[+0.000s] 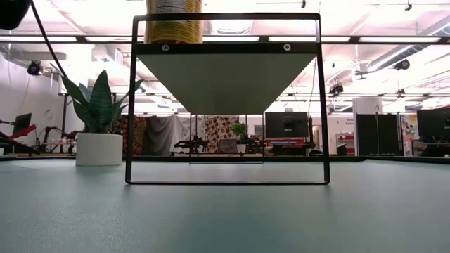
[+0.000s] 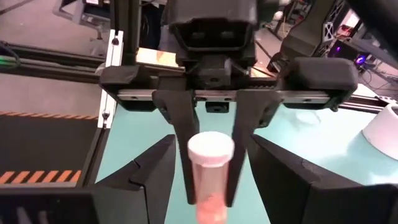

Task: Pick and place medicine bottles onto shelf by color
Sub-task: Put the yellow pill bottle on the shelf

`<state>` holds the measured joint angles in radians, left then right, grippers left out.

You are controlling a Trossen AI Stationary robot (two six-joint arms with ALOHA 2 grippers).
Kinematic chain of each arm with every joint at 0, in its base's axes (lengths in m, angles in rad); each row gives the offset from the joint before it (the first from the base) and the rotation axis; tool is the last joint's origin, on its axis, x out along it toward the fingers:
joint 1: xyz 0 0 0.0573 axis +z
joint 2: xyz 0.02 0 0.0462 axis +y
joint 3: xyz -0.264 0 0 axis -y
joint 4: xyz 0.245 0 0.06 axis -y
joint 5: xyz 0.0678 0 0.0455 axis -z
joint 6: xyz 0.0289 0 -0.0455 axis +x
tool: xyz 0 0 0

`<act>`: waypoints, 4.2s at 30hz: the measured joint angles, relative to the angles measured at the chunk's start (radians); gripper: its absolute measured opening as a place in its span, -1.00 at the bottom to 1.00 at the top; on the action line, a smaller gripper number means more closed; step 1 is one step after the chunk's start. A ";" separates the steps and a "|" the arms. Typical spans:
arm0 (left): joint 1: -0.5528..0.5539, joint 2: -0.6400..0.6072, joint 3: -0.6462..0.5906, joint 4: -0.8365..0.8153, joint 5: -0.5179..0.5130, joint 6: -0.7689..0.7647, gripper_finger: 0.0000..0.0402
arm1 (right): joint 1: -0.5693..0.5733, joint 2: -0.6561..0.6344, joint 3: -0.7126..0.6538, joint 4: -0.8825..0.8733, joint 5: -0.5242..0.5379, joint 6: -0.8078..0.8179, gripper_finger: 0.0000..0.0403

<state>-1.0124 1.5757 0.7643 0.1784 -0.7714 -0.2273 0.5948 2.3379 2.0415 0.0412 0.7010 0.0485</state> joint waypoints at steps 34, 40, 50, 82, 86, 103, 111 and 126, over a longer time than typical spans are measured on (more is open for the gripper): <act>0.025 -0.002 0.021 0.092 -0.016 0.036 -0.63 | -0.002 0.000 0.000 -0.013 0.010 -0.048 -0.50; 0.025 -0.002 0.021 0.094 -0.020 0.054 -0.47 | 0.000 0.000 0.000 -0.013 0.002 -0.049 -0.53; 0.023 -0.005 0.021 0.083 -0.020 0.054 -0.13 | 0.012 0.000 0.000 -0.017 0.000 -0.036 -0.49; -0.008 -0.406 0.017 -0.006 -0.023 0.490 -0.11 | 0.026 -0.459 -0.082 -0.407 0.084 -0.076 -0.52; 0.022 -0.467 0.014 -0.014 -0.026 0.547 -0.11 | -0.029 -0.577 -0.210 -0.407 0.051 -0.112 -0.51; 0.201 -0.634 0.014 -0.057 -0.048 0.706 -0.11 | -0.399 -1.152 -1.001 0.131 -0.392 -0.140 -0.51; 0.330 -0.684 0.014 -0.060 -0.047 0.715 -0.11 | -0.563 -1.277 -1.272 0.362 -0.467 -0.163 -0.50; 0.499 -0.746 0.017 -0.003 -0.046 0.736 -0.11 | -0.694 -1.289 -1.584 0.697 -0.471 0.016 -0.50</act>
<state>-0.5131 0.8295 0.7811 0.1756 -0.8173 0.5089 -0.0990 1.0491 0.4572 0.7384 0.2303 0.0643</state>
